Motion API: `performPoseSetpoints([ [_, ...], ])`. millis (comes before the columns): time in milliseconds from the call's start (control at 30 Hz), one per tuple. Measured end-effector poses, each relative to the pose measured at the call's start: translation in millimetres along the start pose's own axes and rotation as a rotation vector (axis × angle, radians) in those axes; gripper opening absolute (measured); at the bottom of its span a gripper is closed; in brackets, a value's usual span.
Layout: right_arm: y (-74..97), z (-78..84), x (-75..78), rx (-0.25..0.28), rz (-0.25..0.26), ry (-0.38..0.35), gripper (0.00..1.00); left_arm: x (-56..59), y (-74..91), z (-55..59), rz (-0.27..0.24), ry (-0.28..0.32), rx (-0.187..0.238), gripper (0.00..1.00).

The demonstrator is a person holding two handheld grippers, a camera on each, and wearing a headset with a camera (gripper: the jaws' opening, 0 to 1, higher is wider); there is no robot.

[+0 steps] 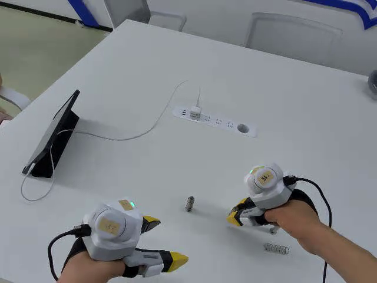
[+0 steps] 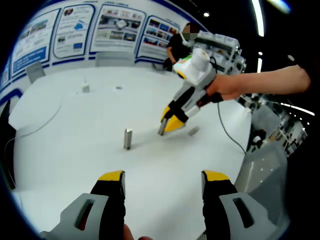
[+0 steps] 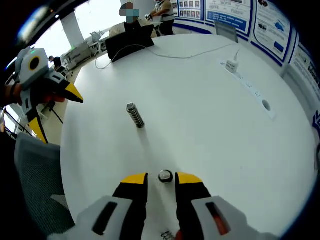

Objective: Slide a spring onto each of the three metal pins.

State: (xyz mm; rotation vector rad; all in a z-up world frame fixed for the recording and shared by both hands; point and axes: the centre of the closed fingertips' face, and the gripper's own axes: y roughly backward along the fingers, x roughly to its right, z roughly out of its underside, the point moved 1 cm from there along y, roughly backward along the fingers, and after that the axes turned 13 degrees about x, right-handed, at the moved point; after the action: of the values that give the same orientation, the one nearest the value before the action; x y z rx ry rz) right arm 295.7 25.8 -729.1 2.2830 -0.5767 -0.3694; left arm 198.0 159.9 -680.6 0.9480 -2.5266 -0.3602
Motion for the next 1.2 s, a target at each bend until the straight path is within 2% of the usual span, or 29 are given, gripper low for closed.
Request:
performPoseSetpoints([
  [100,6.3,0.1,-2.6,0.027,0.006,0.013,0.27,0.8,0.2,-1.2,0.002,-0.005,0.001,0.63],
  [333,17.6,4.4,-5.7,0.050,0.030,0.032,0.34,3.3,3.3,-5.2,0.002,-0.016,0.005,0.63],
  [667,29.0,4.2,-9.2,0.103,0.065,-0.016,0.40,8.5,5.9,-9.3,0.003,-0.016,0.017,0.63],
  [1200,48.6,-5.1,-16.4,0.264,0.121,-0.134,0.50,15.1,6.5,-11.7,0.008,-0.019,0.021,0.63],
])
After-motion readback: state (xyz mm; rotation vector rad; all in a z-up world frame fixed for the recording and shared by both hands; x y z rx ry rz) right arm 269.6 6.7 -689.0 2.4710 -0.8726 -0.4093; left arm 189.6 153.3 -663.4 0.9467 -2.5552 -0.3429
